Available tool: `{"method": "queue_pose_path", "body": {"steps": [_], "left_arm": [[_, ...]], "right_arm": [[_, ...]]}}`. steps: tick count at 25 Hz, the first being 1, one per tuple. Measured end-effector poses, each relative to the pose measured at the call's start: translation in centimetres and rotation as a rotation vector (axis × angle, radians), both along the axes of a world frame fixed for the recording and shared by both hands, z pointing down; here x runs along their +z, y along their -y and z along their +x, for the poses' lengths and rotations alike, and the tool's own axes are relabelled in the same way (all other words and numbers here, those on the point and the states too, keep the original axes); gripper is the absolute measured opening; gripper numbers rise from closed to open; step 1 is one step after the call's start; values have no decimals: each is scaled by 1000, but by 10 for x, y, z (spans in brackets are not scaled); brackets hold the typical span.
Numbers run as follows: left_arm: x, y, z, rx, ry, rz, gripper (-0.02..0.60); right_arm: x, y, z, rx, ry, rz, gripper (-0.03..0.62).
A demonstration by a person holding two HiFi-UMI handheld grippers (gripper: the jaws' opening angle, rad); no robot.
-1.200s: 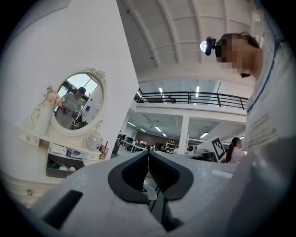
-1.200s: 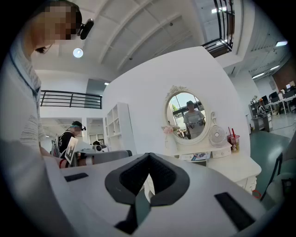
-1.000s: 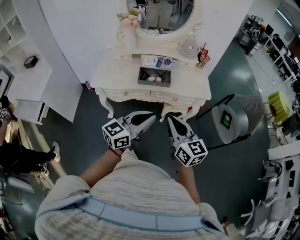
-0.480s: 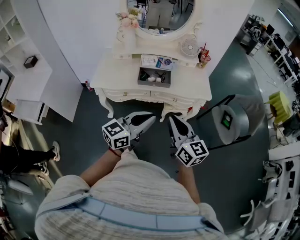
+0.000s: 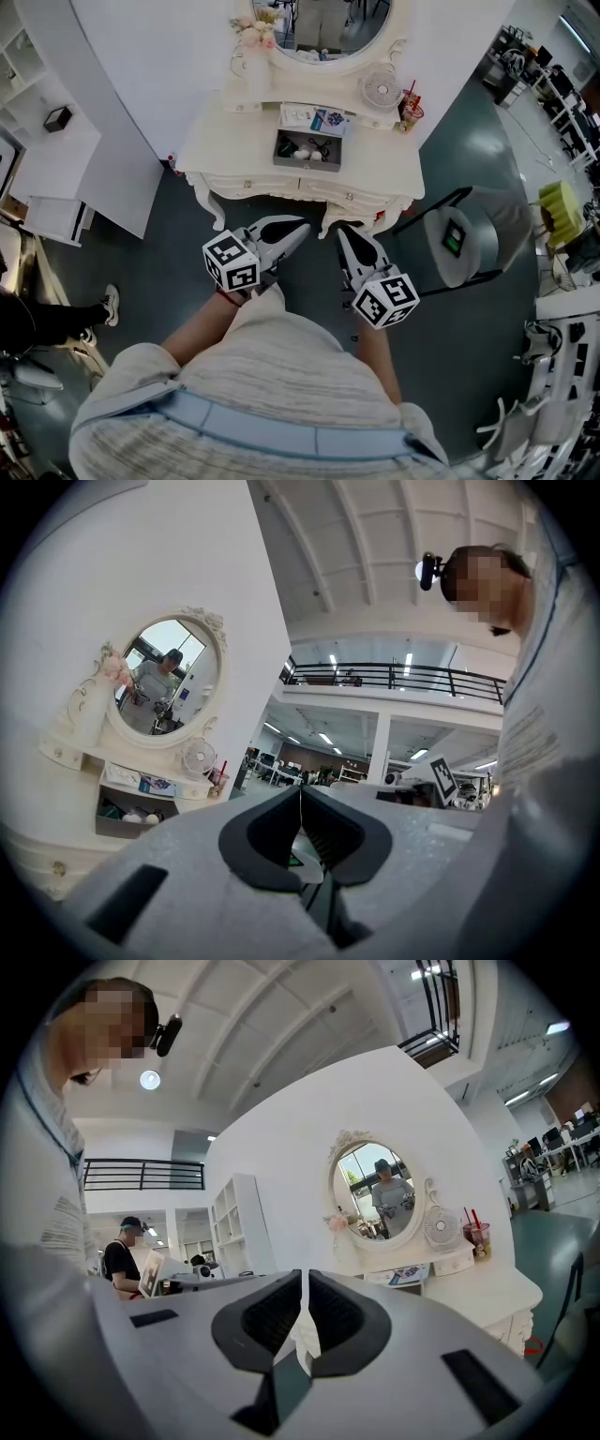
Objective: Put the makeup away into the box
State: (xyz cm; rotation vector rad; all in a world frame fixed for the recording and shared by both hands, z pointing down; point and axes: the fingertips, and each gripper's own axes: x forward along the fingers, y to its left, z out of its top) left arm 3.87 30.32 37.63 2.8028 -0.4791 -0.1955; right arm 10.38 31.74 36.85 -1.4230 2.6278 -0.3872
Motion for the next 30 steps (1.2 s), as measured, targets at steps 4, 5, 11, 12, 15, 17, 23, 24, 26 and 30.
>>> {"method": "queue_pose_path", "body": {"steps": [4, 5, 11, 12, 15, 17, 23, 24, 26, 30], "left_arm": [[5, 23, 4, 3, 1, -3, 15], [5, 30, 5, 5, -2, -2, 15], [5, 84, 5, 9, -4, 17, 15], [6, 95, 4, 5, -4, 19, 15], [9, 129, -5, -20, -8, 7, 15], [11, 152, -12, -36, -12, -4, 15], [12, 215, -26, -40, 5, -12, 15], [12, 226, -28, -38, 8, -15, 15], [12, 246, -31, -33, 12, -11, 15], [8, 279, -37, -9, 5, -2, 15]], "right_arm": [[3, 20, 6, 11, 26, -12, 11], [4, 26, 7, 14, 28, -14, 9], [15, 73, 7, 17, 26, -35, 11], [15, 83, 6, 14, 25, -39, 11], [16, 114, 0, -3, 16, -59, 11], [18, 136, -6, -15, 7, -73, 11], [19, 205, -21, -28, 3, -95, 11], [19, 216, -24, -31, 5, -96, 11], [18, 237, -29, -35, 3, -95, 11], [17, 273, -39, -30, 9, -90, 11]]}}
